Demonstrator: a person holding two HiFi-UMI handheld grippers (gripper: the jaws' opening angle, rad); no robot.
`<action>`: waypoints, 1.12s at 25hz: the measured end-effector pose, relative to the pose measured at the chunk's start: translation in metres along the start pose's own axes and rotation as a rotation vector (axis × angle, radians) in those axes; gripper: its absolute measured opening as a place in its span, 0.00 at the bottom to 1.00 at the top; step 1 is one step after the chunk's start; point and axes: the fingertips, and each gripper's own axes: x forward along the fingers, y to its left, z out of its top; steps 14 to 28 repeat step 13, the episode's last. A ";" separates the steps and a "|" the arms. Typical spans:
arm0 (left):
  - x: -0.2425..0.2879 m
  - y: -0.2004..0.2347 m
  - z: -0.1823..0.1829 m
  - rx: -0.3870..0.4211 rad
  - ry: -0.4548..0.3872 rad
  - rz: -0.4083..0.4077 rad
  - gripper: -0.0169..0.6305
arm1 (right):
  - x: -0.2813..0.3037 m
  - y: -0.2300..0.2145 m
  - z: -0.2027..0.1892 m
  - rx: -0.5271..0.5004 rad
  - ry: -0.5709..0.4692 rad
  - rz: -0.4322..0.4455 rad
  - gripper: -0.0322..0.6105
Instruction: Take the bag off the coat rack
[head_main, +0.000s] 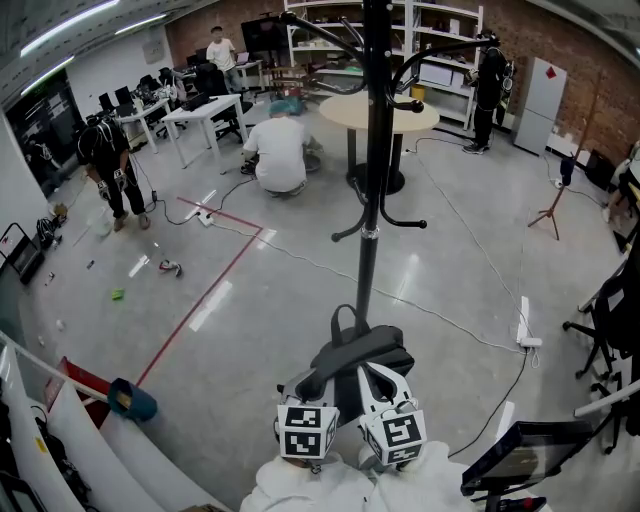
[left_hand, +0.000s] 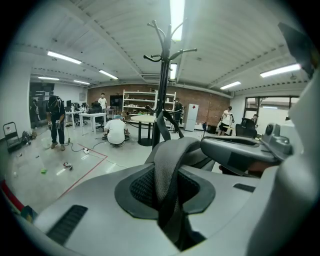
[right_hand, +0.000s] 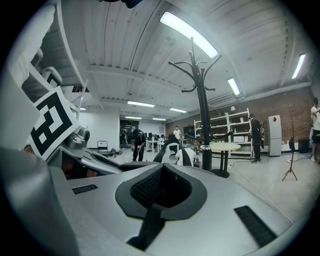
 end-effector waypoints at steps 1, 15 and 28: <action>0.000 0.000 0.000 0.000 -0.001 0.000 0.12 | -0.001 0.000 0.000 -0.002 -0.001 0.000 0.07; -0.003 -0.006 0.000 -0.012 -0.006 0.007 0.12 | -0.012 -0.007 -0.003 -0.015 0.014 -0.012 0.07; -0.003 -0.006 0.000 -0.012 -0.006 0.007 0.12 | -0.012 -0.007 -0.003 -0.015 0.014 -0.012 0.07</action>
